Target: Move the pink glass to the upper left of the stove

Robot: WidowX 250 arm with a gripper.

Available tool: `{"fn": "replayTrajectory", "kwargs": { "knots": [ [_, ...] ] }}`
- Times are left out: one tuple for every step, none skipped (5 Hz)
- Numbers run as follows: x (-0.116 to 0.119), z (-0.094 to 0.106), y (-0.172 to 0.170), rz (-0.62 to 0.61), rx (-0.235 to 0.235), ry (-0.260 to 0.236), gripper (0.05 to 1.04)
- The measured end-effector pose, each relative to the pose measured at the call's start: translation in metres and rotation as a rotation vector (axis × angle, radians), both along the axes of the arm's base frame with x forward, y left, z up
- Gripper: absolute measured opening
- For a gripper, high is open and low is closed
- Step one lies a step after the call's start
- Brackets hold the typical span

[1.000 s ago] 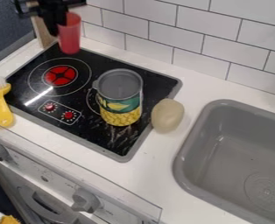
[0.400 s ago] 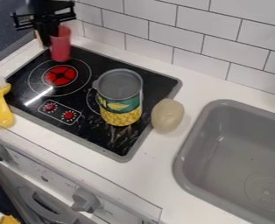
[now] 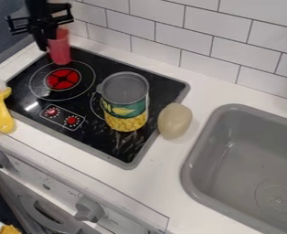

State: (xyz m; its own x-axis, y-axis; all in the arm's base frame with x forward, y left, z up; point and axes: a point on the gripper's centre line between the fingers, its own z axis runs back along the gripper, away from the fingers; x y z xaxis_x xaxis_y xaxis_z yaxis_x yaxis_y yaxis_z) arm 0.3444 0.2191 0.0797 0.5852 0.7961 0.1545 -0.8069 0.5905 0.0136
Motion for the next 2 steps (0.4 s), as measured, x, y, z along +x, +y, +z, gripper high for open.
{"fn": "replayTrajectory", "kwargs": {
  "knots": [
    [-0.0049,-0.0001,0.0061,0.014,-0.026,-0.012,0.567],
    [-0.0098,0.0087,0.0092,0.035,-0.041,-0.028,0.876]
  ]
}}
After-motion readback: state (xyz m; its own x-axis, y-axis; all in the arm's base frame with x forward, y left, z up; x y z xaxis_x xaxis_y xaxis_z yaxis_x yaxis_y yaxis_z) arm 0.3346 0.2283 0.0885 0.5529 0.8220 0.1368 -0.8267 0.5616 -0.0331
